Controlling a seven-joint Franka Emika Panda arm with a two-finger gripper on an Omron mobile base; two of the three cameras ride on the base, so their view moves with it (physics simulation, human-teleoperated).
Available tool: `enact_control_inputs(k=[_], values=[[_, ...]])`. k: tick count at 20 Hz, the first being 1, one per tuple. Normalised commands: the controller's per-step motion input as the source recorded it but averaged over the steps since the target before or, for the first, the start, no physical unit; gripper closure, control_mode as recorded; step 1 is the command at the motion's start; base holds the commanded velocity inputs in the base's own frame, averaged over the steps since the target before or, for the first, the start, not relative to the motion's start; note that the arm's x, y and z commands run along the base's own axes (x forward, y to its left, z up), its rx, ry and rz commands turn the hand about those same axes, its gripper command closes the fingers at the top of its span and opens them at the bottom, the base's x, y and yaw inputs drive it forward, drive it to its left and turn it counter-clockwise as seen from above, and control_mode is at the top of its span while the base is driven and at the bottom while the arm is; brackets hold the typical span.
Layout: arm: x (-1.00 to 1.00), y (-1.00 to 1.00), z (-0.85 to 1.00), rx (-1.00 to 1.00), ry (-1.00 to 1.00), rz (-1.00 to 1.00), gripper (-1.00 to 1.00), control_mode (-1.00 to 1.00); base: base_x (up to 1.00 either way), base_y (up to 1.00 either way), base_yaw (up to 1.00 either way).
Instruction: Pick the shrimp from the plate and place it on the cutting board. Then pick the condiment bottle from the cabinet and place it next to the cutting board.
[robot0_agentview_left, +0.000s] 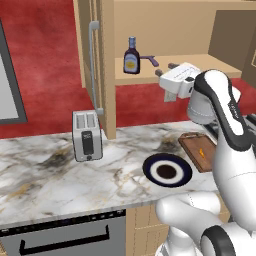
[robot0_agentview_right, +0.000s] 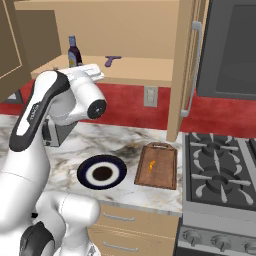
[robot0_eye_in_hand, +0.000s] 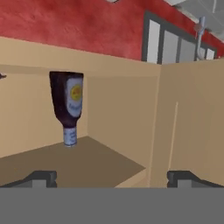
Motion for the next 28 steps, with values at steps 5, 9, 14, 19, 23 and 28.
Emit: enact_control_inputs(k=[5,9,14,19,23,28], values=[[0.00,0.03,0.16,-0.01,-0.04,0.00,-1.00,-1.00,0.00,0.00,0.00],[0.00,0.04,0.21,-0.01,0.00,0.00,-1.00,-1.00,0.00,0.00,0.00],[0.00,0.02,0.18,0.00,0.00,0.00,-1.00,-1.00,0.00,0.00,0.00],[0.02,0.00,0.04,0.00,0.00,0.00,-1.00,-1.00,0.00,0.00,0.00],[0.14,0.03,0.00,0.00,0.00,0.00,-1.00,-1.00,0.00,0.00,0.00],[0.21,0.03,0.00,0.00,0.00,0.00,-1.00,-1.00,0.00,0.00,0.00]])
